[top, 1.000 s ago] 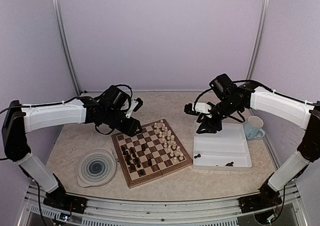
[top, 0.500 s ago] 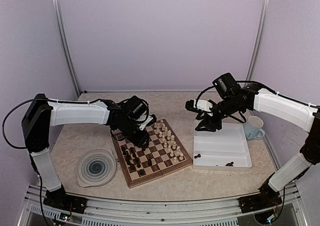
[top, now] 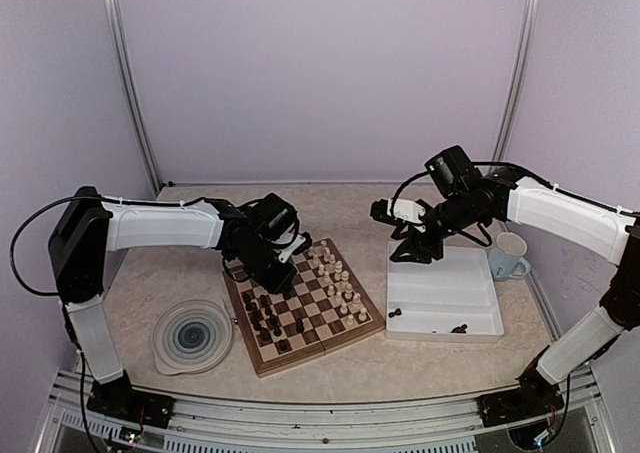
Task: Set up the chess pieces on the board
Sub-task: Pick up the knight from the chessboard, then place the knight at g8, then pick up the bishop from the chessboard.
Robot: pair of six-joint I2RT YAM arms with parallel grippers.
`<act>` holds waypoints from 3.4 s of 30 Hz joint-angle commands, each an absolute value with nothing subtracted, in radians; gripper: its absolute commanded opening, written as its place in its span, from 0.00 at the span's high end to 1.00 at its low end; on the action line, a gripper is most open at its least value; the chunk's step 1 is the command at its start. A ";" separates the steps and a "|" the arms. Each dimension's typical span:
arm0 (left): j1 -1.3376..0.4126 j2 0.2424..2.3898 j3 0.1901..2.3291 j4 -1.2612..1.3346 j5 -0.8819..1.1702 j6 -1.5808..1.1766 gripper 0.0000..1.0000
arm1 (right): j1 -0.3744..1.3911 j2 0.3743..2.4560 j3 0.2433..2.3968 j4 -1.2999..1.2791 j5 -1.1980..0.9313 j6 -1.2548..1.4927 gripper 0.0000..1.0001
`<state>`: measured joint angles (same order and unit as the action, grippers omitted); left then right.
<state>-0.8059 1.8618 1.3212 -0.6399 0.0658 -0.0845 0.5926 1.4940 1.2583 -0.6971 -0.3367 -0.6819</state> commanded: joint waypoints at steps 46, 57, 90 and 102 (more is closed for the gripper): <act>-0.616 1.732 1.139 -0.613 -0.048 -0.122 0.63 | 0.584 1.612 1.333 -0.751 -0.366 -0.668 0.47; -0.763 1.594 1.275 -0.586 -0.157 -0.069 0.53 | 0.584 1.581 1.310 -0.742 -0.360 -0.667 0.47; -1.038 1.889 1.361 -0.795 0.035 -0.046 0.65 | 0.584 1.529 1.249 -0.710 -0.342 -0.672 0.47; -1.037 1.857 1.347 -0.788 0.047 -0.056 0.83 | 0.584 1.553 1.262 -0.716 -0.352 -0.671 0.47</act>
<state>-1.0332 1.8839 1.3598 -0.7841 0.0273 -0.0517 0.5926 1.5574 1.2629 -0.7193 -0.3443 -0.6750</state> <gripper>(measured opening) 0.205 0.529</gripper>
